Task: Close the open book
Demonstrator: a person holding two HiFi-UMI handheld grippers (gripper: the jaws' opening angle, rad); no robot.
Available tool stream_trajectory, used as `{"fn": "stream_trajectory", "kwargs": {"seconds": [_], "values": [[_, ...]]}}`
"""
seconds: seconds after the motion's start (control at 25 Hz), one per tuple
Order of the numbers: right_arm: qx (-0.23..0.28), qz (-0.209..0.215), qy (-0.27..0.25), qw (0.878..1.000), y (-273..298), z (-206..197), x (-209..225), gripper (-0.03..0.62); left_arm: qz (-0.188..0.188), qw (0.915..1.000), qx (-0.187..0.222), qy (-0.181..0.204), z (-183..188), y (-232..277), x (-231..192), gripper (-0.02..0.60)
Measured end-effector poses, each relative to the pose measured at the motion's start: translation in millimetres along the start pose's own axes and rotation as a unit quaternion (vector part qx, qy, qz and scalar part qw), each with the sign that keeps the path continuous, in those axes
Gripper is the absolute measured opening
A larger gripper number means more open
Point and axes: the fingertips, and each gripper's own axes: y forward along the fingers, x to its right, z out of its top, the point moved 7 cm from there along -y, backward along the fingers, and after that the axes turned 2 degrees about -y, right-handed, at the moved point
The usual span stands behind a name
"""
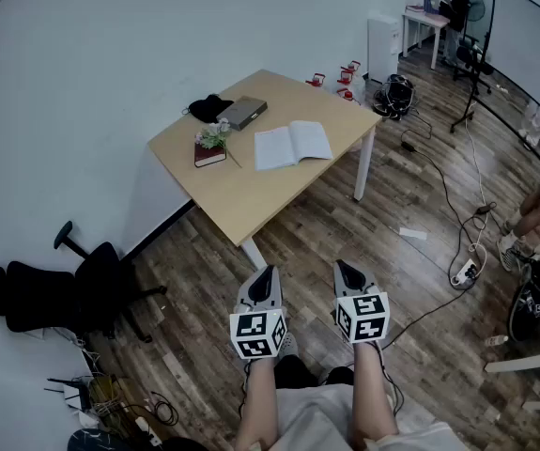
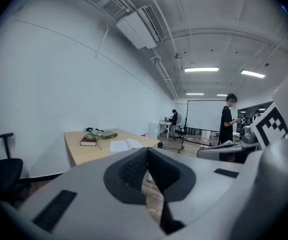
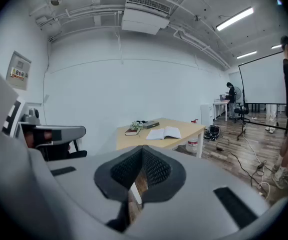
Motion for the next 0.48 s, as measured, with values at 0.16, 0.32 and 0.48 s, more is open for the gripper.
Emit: {"fn": "stream_trajectory", "kwargs": {"seconds": [0.16, 0.32, 0.48], "values": [[0.003, 0.0, -0.002, 1.0, -8.7, -1.4, 0.5, 0.006, -0.004, 0.9999, 0.014, -0.004, 3.6, -6.1, 5.1, 0.021], [0.004, 0.008, 0.002, 1.0, -19.6, -8.8, -3.4, 0.006, -0.006, 0.9999, 0.014, -0.004, -2.2, -17.9, 7.6, 0.021], [0.017, -0.026, 0.014, 0.999, -26.1, -12.7, -2.7, 0.006, -0.007, 1.0, 0.003, -0.003, -11.2, -27.3, 3.3, 0.021]]}}
